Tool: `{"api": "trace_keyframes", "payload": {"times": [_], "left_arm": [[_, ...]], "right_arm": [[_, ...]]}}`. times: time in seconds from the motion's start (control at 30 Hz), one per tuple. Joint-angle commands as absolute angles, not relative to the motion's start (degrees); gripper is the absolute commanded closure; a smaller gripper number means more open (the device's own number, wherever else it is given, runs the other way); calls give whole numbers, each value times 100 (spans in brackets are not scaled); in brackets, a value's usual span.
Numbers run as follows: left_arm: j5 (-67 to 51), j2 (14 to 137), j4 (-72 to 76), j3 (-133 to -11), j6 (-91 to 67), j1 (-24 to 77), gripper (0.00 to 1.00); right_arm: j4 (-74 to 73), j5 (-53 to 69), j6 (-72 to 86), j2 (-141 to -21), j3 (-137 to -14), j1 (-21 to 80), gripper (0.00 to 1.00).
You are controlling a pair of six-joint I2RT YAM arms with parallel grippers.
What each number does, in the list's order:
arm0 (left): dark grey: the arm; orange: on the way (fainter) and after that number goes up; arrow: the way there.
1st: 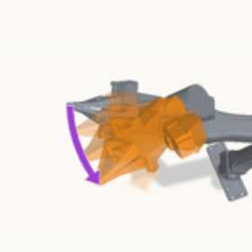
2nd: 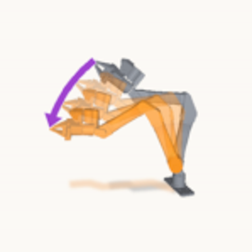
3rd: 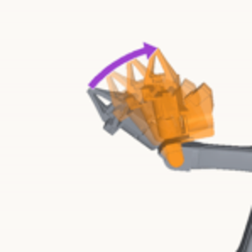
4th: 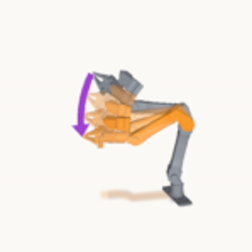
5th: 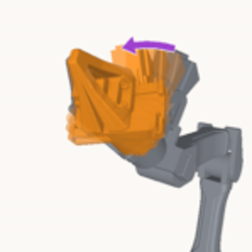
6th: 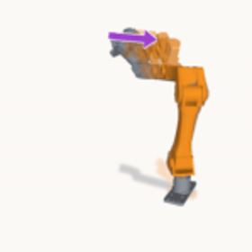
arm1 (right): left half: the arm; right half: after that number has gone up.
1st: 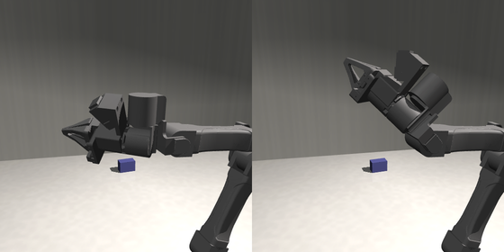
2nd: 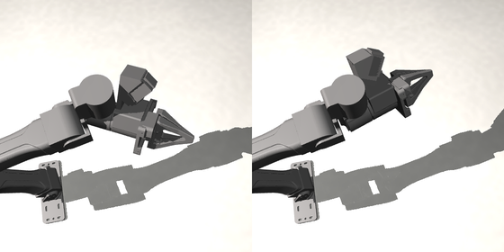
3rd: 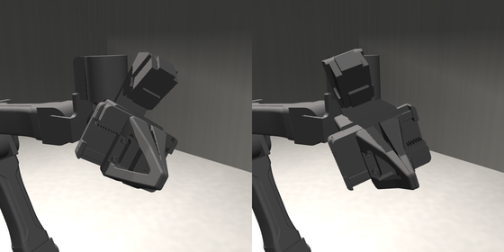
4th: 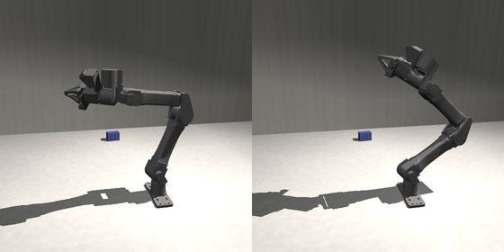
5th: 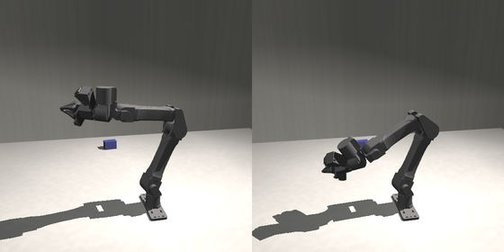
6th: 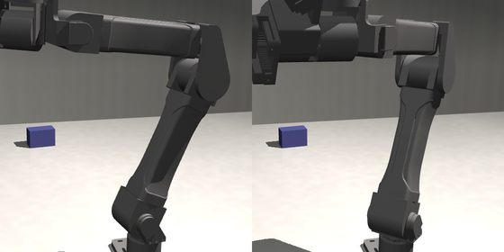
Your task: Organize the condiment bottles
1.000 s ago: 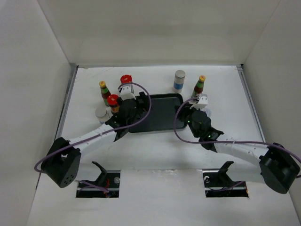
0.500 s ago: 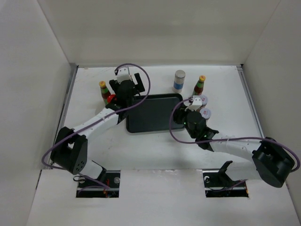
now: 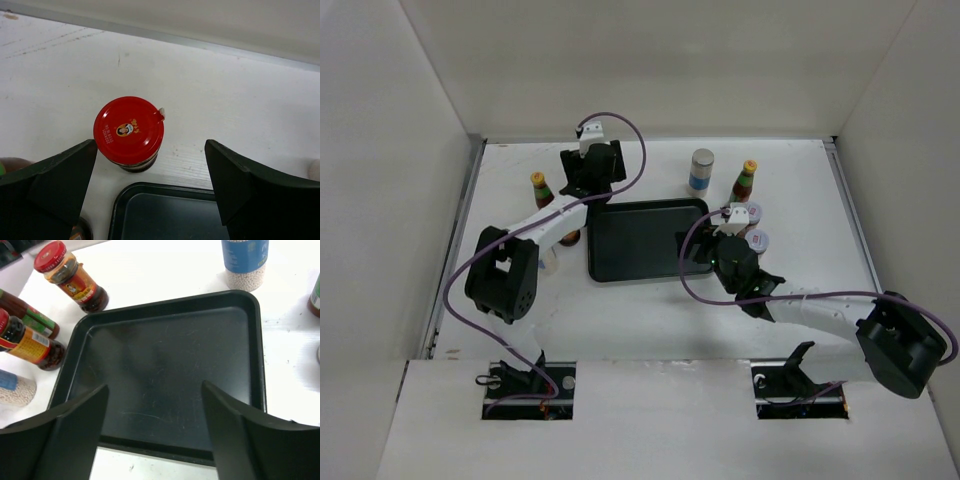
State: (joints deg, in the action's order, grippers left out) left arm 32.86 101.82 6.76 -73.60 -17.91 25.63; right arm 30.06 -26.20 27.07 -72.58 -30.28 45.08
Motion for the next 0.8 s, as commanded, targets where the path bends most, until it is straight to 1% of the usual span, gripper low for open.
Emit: {"api": "trace_keyframes", "payload": {"times": [0.0, 0.13, 0.63, 0.7, 0.77], "left_arm": [[3532, 10160, 457, -7655, -1661, 2553, 8], [3736, 10221, 510, -7620, -1670, 2483, 6], [3200, 10960, 466, -7936, -1916, 2114, 9], [3086, 11030, 492, -7980, -1934, 2096, 11], [2971, 11092, 483, -8033, -1942, 2070, 18]], "right_arm": [[3243, -2566, 2698, -7181, -3164, 4522, 16], [3243, -2557, 2707, -7146, -3155, 4513, 14], [3314, -2549, 2751, -7224, -3129, 4425, 12], [3313, -2601, 2690, -7233, -3146, 4425, 11], [3357, -2584, 2716, -7233, -3129, 4425, 11]]}}
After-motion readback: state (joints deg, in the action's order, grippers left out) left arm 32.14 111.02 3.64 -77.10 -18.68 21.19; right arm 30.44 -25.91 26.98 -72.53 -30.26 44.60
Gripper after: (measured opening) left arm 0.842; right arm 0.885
